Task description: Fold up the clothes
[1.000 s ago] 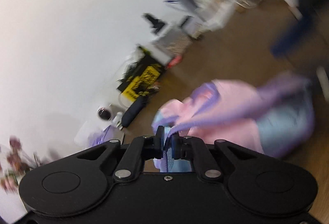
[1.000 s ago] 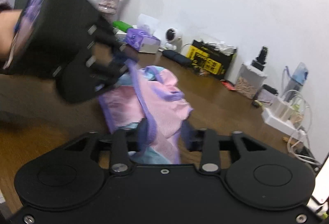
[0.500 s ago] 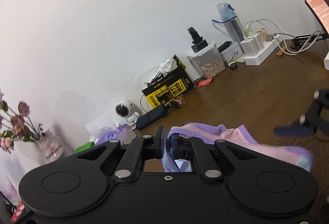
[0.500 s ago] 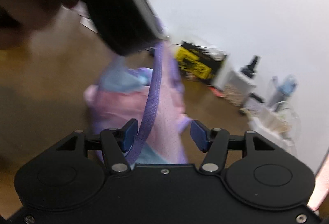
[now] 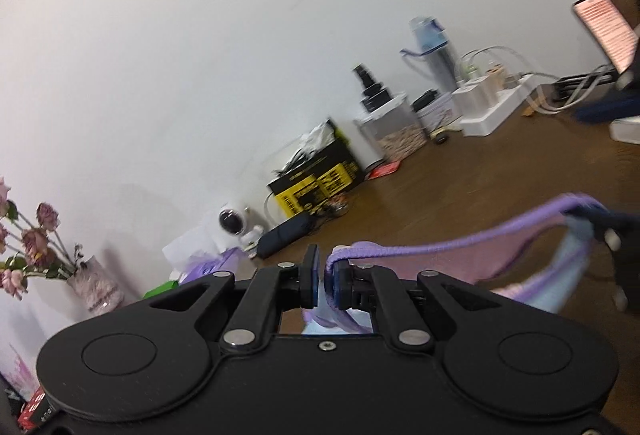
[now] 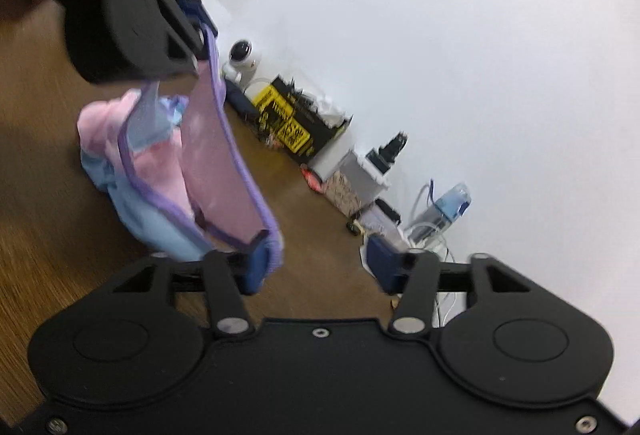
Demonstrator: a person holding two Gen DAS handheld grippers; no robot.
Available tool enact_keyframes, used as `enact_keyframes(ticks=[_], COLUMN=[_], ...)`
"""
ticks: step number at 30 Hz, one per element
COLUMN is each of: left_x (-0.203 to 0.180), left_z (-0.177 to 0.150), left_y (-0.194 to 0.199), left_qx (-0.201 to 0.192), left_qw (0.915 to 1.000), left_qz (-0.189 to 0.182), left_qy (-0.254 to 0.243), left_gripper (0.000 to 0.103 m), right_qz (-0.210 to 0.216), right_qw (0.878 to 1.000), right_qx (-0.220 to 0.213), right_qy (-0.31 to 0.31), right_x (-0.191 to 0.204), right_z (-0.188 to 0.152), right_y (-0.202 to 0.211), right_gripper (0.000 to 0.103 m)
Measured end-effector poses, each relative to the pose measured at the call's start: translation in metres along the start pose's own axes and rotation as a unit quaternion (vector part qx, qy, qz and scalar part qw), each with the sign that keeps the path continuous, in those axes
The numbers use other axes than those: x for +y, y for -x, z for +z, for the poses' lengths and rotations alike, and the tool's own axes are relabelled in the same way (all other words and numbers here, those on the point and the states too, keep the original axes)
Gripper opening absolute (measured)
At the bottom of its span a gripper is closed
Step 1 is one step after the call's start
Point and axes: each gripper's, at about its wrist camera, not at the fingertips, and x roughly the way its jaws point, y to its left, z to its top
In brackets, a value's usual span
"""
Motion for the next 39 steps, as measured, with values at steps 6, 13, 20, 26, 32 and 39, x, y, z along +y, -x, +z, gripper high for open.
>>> enact_keyframes(ticks=[6,13,20,26,32,39], left_x=[0.028,0.142,0.189,0.215,0.233,0.232], left_z=[0.041,0.130,0.194,0.226,0.247,0.239], left_y=[0.015,0.077,0.141,0.153,0.135,0.053], left_qx=[-0.056,-0.113,-0.141,-0.119,-0.091,-0.048], left_qw=[0.9981,0.9872,0.9854,0.9820,0.9795,0.9823], left_qz=[0.006,-0.094,-0.095,-0.141,-0.171,-0.177], left_qy=[-0.025,0.062,-0.005,-0.042,-0.055,-0.039], left_gripper=[0.007,0.008,0.010,0.010,0.011,0.011], right_qz=[0.022,-0.044,-0.036,0.107,0.192,0.192], right_qw=[0.999,0.984,0.975,0.981,0.974,0.977], right_qx=[-0.042,-0.167,-0.209,-0.160,-0.115,-0.089], right_qy=[0.022,0.034,0.069,0.031,0.026,0.016], right_x=[-0.053,-0.162,-0.221,-0.294,-0.336,-0.331], right_z=[0.019,0.091,0.127,0.164,0.196,0.198], right_y=[0.016,0.103,0.181,0.193,0.174,0.086], right_gripper=[0.006,0.006,0.006,0.006,0.006,0.006])
